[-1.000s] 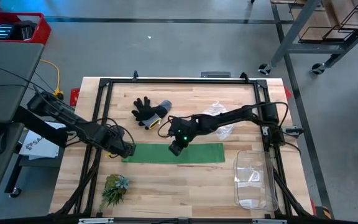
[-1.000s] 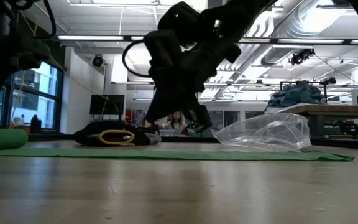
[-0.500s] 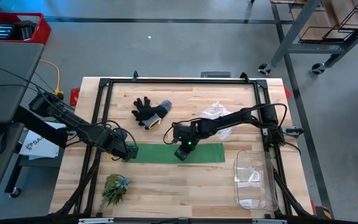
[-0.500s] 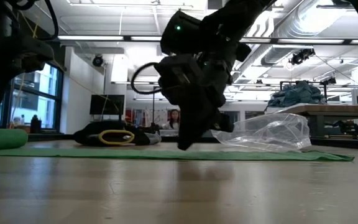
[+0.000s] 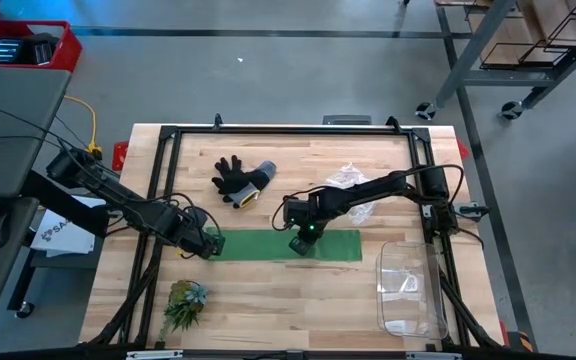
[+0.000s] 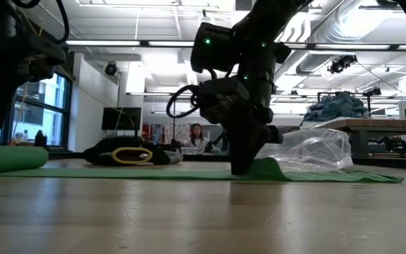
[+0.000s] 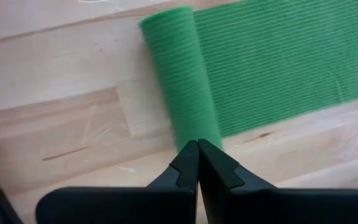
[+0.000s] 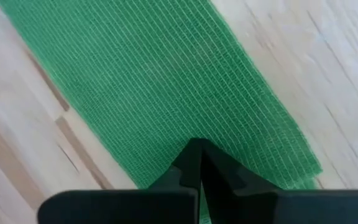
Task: Roll bandage
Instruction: Roll the green bandage
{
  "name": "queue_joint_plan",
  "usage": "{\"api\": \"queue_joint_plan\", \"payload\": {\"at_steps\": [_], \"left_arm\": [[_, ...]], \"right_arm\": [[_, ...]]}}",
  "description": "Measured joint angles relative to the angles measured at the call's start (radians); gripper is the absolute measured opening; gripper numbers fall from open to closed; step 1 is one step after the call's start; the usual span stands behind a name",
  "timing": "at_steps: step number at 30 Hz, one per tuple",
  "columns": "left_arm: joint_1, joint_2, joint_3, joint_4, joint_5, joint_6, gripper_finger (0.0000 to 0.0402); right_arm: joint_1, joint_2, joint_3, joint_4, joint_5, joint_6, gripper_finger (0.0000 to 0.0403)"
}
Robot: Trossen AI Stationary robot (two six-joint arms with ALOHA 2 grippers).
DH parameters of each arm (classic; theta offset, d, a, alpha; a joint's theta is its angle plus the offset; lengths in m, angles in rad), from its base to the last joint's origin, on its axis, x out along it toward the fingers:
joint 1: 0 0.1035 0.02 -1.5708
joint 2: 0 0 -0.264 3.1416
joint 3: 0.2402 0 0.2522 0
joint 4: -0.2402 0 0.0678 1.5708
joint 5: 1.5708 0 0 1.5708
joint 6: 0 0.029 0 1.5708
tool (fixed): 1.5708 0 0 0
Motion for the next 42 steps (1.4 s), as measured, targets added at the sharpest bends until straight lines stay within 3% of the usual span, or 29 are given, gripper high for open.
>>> {"api": "queue_joint_plan", "payload": {"at_steps": [13, 20, 30, 42], "left_arm": [[0.013, 0.002, 0.0, -0.002, -0.011, 0.0, 0.0], [0.064, 0.067, -0.022, 0.003, -0.027, 0.0, 0.0], [0.107, 0.172, -0.022, 0.112, -0.043, 0.006, 0.0], [0.121, 0.171, -0.022, 0.228, -0.05, -0.001, 0.0]], "right_arm": [[-0.004, -0.016, -0.004, -0.114, 0.015, -0.008, 0.0], [-0.016, -0.018, -0.005, -0.104, 0.015, -0.01, 0.0], [-0.016, -0.018, -0.005, -0.093, 0.021, -0.017, 0.0], [-0.016, -0.018, -0.005, -0.074, 0.033, -0.016, 0.0]]}}
